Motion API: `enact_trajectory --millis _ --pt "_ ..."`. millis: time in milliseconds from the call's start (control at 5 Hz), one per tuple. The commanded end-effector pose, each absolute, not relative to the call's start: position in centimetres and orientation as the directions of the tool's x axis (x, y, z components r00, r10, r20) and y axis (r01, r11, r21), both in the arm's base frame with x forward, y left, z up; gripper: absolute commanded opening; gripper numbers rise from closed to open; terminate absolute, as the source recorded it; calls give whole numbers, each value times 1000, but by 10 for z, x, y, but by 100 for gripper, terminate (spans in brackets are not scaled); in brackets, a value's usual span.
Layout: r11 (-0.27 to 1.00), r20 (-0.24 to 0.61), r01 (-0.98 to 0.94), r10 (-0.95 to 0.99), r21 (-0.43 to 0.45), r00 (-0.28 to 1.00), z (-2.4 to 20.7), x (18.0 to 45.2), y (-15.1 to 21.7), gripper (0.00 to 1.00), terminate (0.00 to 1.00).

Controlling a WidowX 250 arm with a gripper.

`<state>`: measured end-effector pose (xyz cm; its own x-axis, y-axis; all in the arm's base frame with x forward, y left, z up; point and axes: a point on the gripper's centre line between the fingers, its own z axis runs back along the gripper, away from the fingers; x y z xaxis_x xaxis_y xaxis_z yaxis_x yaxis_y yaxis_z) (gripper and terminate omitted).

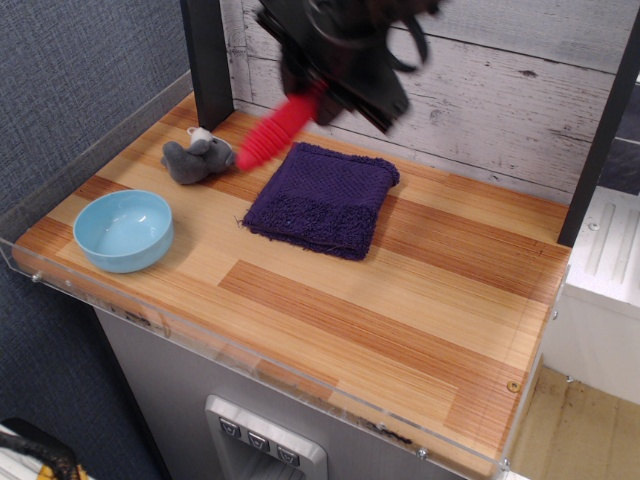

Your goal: Move red spoon on top of purple cloth

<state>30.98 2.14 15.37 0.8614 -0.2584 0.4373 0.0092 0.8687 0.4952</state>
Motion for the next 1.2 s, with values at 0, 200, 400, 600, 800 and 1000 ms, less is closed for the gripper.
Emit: enact_trajectory --millis 0,200,400,600,800,1000 --pt "867 410 3 -238 498 881 139 324 39 0 0" --pt "871 370 32 -242 491 897 114 327 42 0 0" --pt "867 340 43 -240 496 909 92 329 46 0 0" --pt "863 305 64 -245 501 920 73 332 48 0 0" --pt "861 272 93 -259 501 927 50 336 47 0 0" --pt "846 231 143 -296 513 927 34 340 44 0 0"
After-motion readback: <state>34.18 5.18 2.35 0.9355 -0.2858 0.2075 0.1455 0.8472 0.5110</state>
